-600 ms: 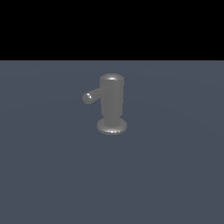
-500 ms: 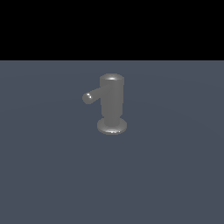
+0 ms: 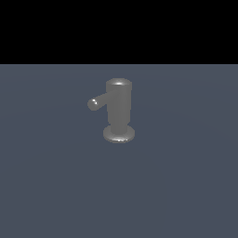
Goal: Turn on the faucet by rotating a designated handle.
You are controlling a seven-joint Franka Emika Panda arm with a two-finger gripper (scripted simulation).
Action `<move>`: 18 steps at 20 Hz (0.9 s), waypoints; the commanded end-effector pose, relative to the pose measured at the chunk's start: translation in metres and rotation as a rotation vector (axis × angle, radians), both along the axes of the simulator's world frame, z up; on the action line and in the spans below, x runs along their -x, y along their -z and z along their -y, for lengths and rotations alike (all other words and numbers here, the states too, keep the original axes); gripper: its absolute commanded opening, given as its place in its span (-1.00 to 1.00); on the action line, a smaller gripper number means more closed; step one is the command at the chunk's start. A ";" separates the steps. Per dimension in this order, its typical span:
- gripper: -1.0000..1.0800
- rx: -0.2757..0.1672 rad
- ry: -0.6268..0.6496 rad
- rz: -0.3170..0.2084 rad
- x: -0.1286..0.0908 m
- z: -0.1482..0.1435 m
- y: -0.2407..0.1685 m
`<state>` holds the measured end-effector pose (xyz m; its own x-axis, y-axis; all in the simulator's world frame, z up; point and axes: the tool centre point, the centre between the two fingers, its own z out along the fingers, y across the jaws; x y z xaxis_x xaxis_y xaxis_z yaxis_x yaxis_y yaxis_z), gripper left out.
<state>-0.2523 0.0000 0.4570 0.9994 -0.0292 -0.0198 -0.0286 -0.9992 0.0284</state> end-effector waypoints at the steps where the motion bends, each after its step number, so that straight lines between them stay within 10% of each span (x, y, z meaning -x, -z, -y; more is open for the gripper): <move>1: -1.00 -0.001 0.010 0.001 -0.003 -0.005 0.012; 18: -1.00 -0.016 0.115 0.013 -0.047 -0.056 0.138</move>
<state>-0.2096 0.0517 0.3309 0.9910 -0.1337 -0.0099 -0.1336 -0.9909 0.0133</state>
